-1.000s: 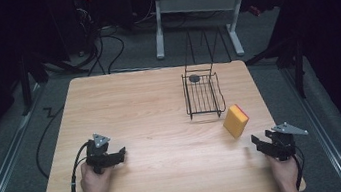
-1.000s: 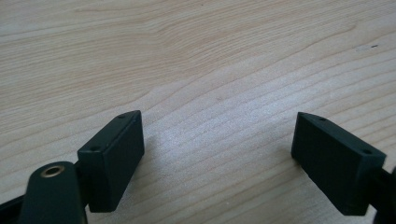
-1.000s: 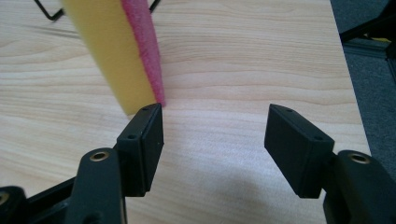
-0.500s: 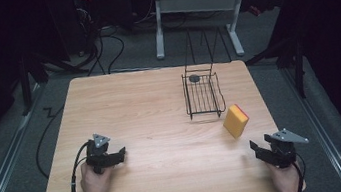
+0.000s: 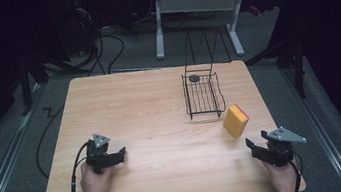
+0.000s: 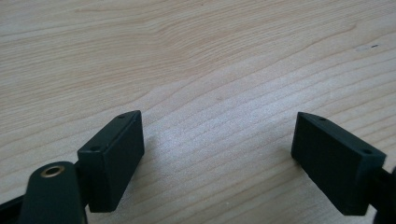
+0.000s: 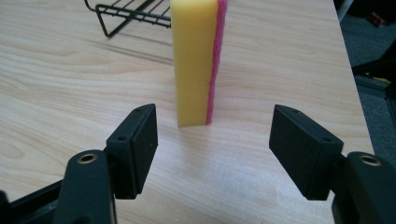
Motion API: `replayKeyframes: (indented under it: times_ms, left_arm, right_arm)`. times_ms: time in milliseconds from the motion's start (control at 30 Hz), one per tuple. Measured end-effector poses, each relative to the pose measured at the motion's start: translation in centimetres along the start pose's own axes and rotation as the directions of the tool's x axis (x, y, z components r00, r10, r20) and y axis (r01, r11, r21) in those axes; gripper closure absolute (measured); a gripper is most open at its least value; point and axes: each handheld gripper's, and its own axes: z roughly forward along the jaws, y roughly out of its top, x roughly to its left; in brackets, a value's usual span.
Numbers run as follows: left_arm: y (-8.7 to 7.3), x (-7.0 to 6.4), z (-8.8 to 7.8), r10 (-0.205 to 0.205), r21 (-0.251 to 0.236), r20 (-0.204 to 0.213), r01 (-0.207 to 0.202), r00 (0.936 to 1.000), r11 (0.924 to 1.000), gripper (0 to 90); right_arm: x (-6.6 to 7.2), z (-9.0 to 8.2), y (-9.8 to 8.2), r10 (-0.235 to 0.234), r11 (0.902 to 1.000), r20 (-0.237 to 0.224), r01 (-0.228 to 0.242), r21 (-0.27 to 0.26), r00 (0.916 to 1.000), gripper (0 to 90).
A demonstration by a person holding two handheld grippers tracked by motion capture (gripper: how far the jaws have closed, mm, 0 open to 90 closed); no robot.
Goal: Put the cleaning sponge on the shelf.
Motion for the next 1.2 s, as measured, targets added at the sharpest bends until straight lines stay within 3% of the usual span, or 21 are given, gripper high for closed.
replayKeyframes:
  times_ms: [667, 1200]
  left_arm:
    - [0.0, 0.0, 0.0, 0.0, 0.0, 0.0, 0.0, 1.0, 1.0, 17.7]
    - [0.0, 0.0, 0.0, 0.0, 0.0, 0.0, 0.0, 1.0, 1.0, 17.7]
  right_arm:
    - [0.7, 1.4, 3.1, -0.032, 0.9989, -0.027, 0.031, -0.034, 0.9991, 30.7]
    - [0.3, 4.1, 3.8, 0.013, 0.9998, -0.051, -0.014, -0.016, 0.9986, 32.3]
